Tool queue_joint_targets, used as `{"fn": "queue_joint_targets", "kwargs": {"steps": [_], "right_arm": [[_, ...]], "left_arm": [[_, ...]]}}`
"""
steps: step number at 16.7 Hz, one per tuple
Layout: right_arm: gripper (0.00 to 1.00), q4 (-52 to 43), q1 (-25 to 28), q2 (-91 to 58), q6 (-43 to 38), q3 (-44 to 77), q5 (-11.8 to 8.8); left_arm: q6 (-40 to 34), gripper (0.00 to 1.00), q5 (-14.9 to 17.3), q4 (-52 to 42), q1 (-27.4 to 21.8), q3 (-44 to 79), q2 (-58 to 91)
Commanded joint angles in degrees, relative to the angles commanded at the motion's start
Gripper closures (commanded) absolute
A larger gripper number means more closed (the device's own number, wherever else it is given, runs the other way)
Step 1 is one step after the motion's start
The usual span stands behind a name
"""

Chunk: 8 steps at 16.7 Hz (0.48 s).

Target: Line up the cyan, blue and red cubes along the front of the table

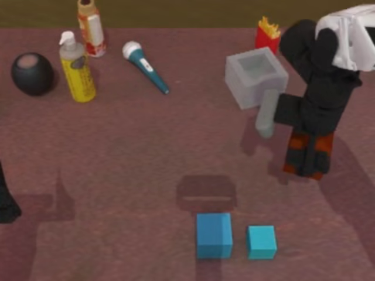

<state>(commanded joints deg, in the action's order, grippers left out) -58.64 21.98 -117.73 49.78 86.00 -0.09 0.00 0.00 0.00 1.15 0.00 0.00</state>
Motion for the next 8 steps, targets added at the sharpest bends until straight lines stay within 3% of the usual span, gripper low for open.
{"fn": "queue_joint_targets", "kwargs": {"steps": [8], "right_arm": [[1.0, -2.26, 1.91, -0.65, -1.04, 2.9, 0.01]], "left_arm": [[0.0, 0.0, 0.0, 0.0, 0.0, 0.0, 0.0]]}}
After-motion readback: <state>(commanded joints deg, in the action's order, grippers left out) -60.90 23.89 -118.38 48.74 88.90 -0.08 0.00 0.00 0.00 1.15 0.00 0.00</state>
